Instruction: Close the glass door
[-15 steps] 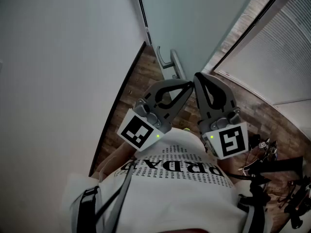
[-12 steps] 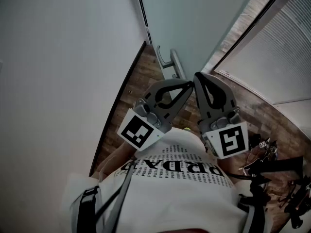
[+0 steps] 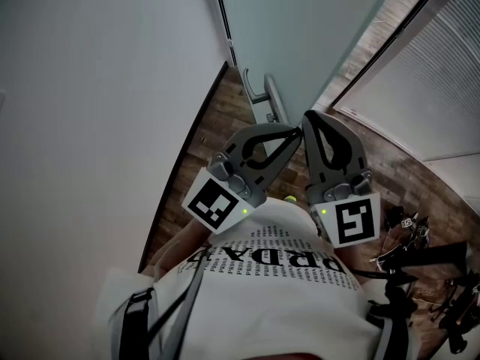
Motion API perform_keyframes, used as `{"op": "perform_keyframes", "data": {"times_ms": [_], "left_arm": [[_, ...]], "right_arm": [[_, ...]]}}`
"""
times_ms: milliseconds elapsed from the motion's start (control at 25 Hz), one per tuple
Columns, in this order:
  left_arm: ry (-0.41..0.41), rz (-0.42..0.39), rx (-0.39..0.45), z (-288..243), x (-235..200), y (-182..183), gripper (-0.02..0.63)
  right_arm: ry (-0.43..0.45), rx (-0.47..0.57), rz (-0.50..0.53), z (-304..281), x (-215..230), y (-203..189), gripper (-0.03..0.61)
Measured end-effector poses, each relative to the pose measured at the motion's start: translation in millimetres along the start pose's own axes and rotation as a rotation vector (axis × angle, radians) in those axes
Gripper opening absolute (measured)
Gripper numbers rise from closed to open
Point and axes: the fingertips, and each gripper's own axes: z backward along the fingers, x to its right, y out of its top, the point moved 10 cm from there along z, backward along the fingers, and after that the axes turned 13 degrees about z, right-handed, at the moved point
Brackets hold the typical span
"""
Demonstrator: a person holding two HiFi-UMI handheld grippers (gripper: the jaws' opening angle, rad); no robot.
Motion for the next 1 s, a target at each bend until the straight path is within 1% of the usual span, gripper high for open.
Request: {"op": "perform_keyframes", "data": {"times_ms": [120, 240, 280, 320, 520, 680, 800, 1000], "left_arm": [[-0.011, -0.012, -0.004, -1.6, 0.9, -2.3, -0.002], [0.001, -0.003, -0.007, -1.2, -2.2, -4.0, -0.002], [0.009, 0.009, -0.008, -1.0, -3.5, -4.6, -0.002], [0.017, 0.021, -0.008, -0.7, -5.0, -5.2, -0.002], [0.046, 0.051, 0.003, -0.3, -11.1, -6.0, -0.002], [0.041, 0.048, 0.004, -2.6, -11.3, -6.9, -0.002], [0.035, 0.051, 0.001, -3.8, -12.3, -7.1, -0.002], [0.021, 0.045, -0.008, -7.5, -16.9, -5.3, -0.002]], "right_arm": [[-0.038, -0.007, 0.03, 2.7, 5.5, -1.1, -0.002], [-0.064, -0.013, 0.045, 1.4, 12.1, -1.4, 0.006], [-0.072, -0.009, 0.048, 0.6, 13.9, -0.5, 0.052], [-0.073, -0.004, 0.054, -0.6, 15.1, 0.6, 0.078], [-0.046, -0.021, 0.092, -12.1, 14.4, -0.1, 0.081], [-0.063, -0.029, 0.077, -13.7, 14.8, 0.5, 0.077], [-0.053, -0.026, 0.068, -12.0, 14.0, 2.9, 0.066], [-0.043, -0.038, 0.078, -13.9, 16.2, 6.7, 0.066]]}}
